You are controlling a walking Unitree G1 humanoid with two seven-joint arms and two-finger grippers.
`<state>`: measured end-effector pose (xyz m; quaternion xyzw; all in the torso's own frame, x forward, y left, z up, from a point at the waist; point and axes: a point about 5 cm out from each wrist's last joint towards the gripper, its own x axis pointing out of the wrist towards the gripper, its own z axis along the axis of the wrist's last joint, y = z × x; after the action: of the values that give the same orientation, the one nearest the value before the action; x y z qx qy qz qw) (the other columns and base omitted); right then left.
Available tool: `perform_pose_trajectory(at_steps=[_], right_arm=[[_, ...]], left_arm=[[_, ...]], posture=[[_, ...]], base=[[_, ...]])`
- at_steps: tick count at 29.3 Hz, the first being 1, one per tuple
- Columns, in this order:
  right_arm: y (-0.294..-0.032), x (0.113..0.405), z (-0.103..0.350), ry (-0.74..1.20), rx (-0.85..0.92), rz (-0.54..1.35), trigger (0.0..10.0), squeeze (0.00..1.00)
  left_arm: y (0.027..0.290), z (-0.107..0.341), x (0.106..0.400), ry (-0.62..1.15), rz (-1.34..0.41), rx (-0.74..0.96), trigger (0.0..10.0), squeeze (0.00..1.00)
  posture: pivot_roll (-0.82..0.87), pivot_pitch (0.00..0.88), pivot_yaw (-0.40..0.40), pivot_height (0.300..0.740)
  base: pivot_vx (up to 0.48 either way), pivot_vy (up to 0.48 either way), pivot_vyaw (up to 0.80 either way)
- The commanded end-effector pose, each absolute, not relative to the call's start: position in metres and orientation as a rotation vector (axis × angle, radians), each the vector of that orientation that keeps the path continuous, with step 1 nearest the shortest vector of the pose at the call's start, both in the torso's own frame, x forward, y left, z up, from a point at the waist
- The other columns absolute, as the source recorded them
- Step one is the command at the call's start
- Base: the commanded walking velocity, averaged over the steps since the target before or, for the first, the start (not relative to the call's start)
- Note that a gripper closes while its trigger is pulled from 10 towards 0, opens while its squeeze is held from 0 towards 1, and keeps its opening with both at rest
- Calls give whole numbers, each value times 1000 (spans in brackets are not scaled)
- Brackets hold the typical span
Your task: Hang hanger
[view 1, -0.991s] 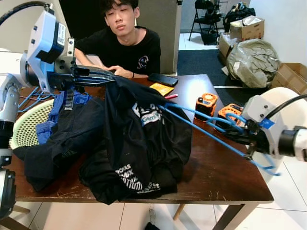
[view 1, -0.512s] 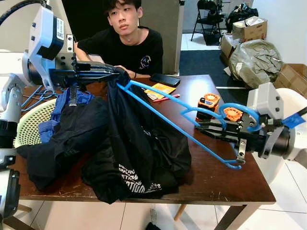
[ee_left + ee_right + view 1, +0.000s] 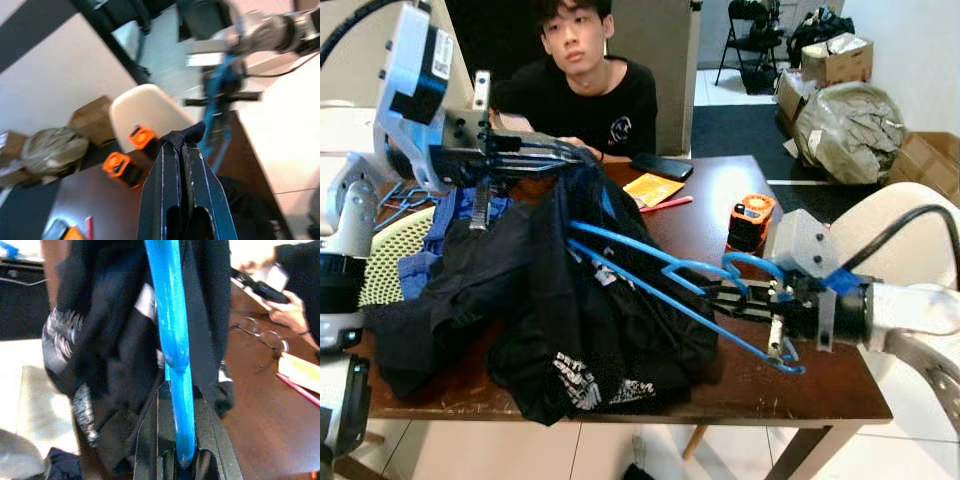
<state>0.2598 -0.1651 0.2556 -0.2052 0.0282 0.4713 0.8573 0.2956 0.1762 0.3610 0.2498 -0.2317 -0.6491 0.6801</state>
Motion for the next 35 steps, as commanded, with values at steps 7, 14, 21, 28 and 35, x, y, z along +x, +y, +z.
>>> perform_pose_trajectory(at_steps=[7, 14, 21, 28, 35], right_arm=[[-162, 280, 249, 98, -304, 788, 10000, 0], [-186, 278, 239, 167, -264, 696, 10000, 0], [-208, 274, 244, 186, -225, 616, 10000, 0], [-210, 263, 260, 112, -215, 678, 10000, 0], [-197, 246, 270, 20, -253, 850, 10000, 0]], left_arm=[[170, 354, 288, -505, -1544, 532, 2549, 0], [194, 379, 291, -556, -1375, 602, 2902, 0], [215, 399, 294, -584, -1199, 679, 2863, 0], [221, 404, 294, -596, -1151, 695, 2980, 0], [217, 402, 296, -605, -1166, 687, 2980, 0]], posture=[[14, 6, 88, 740], [14, 6, 88, 740], [17, 12, 84, 740], [16, 12, 87, 740], [15, 11, 88, 740]], base=[[0, 0, 0], [0, 0, 0], [0, 0, -404], [0, 0, -800], [0, 0, -114]])
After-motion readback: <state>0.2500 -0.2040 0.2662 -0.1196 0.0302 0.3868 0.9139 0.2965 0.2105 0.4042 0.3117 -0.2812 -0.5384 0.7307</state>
